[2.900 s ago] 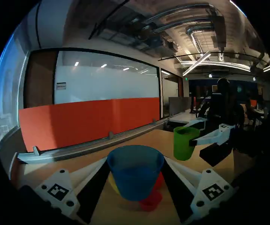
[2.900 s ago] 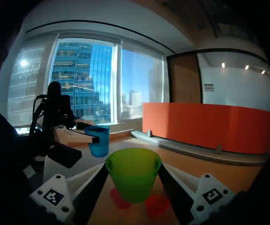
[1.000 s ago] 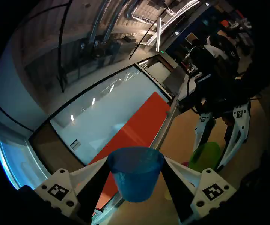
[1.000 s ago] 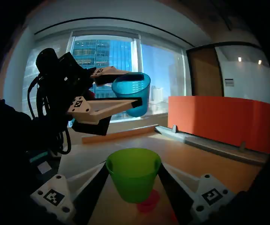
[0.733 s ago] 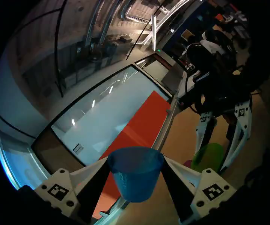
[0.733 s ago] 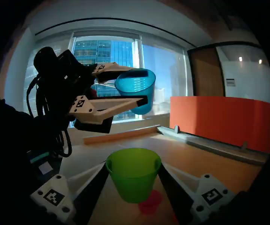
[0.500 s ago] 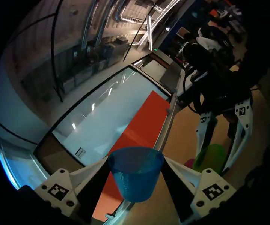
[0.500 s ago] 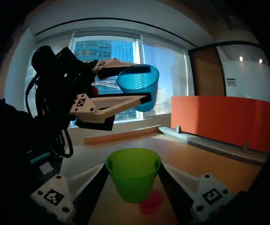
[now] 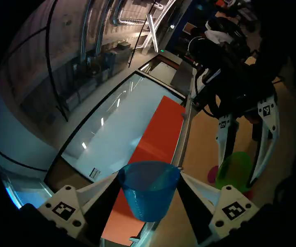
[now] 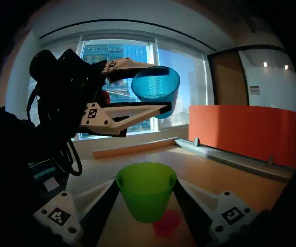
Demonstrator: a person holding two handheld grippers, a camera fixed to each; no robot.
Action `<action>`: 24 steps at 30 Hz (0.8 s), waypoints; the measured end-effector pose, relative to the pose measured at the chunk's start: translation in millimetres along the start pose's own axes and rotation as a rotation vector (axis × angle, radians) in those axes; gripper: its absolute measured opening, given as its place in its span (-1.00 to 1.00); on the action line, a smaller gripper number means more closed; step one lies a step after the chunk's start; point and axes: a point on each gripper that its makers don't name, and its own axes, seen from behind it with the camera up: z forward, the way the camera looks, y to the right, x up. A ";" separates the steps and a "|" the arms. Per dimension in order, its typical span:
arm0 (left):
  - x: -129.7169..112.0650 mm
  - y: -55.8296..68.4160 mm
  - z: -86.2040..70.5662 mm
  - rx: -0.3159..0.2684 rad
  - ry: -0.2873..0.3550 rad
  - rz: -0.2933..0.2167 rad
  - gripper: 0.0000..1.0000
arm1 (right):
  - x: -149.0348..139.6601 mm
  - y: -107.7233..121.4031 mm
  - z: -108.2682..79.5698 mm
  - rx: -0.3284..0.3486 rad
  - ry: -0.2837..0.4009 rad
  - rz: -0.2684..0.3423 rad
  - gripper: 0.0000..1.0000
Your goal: Pour water
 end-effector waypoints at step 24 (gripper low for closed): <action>17.6 -3.8 -6.4 0.014 0.017 0.121 0.76 | 7.2 -3.0 -1.0 -0.004 0.006 -0.015 0.82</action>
